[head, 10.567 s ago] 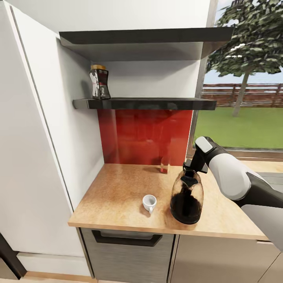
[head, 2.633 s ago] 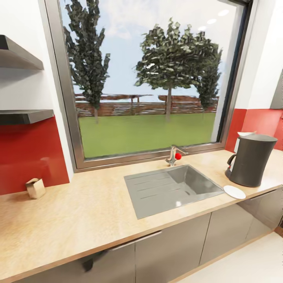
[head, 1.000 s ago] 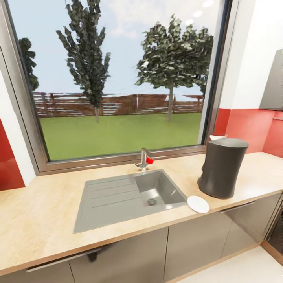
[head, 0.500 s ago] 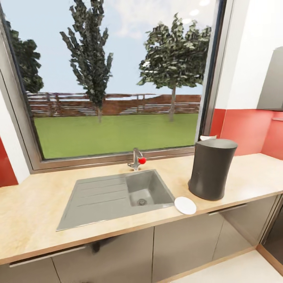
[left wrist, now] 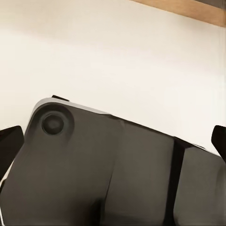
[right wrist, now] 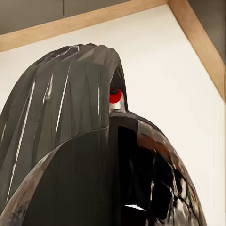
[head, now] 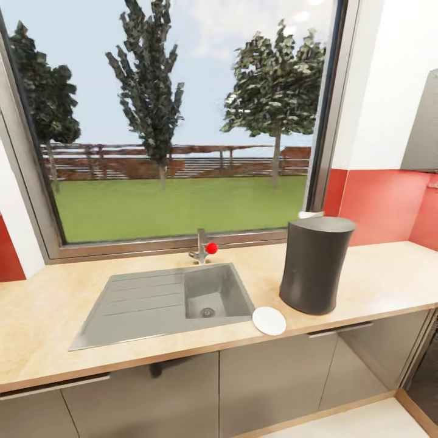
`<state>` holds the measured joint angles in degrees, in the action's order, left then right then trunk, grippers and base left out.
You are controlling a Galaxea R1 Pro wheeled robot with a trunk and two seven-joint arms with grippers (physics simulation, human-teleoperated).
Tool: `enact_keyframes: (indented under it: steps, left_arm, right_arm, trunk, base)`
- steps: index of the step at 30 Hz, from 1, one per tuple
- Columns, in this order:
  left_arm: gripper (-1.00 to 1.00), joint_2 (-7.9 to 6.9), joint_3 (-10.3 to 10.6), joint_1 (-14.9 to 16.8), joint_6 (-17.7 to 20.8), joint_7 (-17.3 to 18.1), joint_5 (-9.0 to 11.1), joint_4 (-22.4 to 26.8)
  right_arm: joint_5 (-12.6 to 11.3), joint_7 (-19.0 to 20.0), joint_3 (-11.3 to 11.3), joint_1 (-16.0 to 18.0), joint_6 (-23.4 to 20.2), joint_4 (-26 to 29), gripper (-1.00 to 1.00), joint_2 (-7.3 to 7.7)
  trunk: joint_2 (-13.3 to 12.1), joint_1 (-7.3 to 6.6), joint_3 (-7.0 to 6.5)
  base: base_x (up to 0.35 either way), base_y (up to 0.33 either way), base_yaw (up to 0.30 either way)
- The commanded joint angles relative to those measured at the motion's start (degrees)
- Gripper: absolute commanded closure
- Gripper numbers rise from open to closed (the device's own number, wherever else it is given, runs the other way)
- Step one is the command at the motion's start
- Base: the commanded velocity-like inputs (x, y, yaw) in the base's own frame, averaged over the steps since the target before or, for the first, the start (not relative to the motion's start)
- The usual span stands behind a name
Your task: Set up a coffee station on the kitchen countertop: keep the coffee maker on the countertop, move the bottle of coffee from the kitchen shelf to the counter next to the coffee maker, place a paper coffee filter on top of the coffee maker, put the saucer next to the coffee maker with the coffee cup on the saucer, and place the electric kettle next to the coffee maker.
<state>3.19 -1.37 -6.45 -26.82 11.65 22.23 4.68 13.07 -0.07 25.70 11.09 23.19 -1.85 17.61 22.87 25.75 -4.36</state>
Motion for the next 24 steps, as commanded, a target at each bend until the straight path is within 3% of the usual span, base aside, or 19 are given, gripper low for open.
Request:
enact_keyframes:
  steps: [1,24]
  left_arm:
    - [-1.00,0.02,-0.11,-0.05,0.01,0.48,0.54,0.06]
    - [-1.00,0.15,-0.04,-0.05,0.01,0.48,0.45,0.06]
  right_arm:
    - [0.37,-0.01,0.49,0.03,0.32,-0.17,1.00,0.01]
    - [0.37,-0.01,0.49,-0.36,0.36,-0.17,1.00,-0.20]
  trunk:
    - [0.05,0.03,0.01]
    - [0.05,0.03,0.01]
  base:
    - [0.000,-0.329,0.002]
    - [0.000,-0.329,0.007]
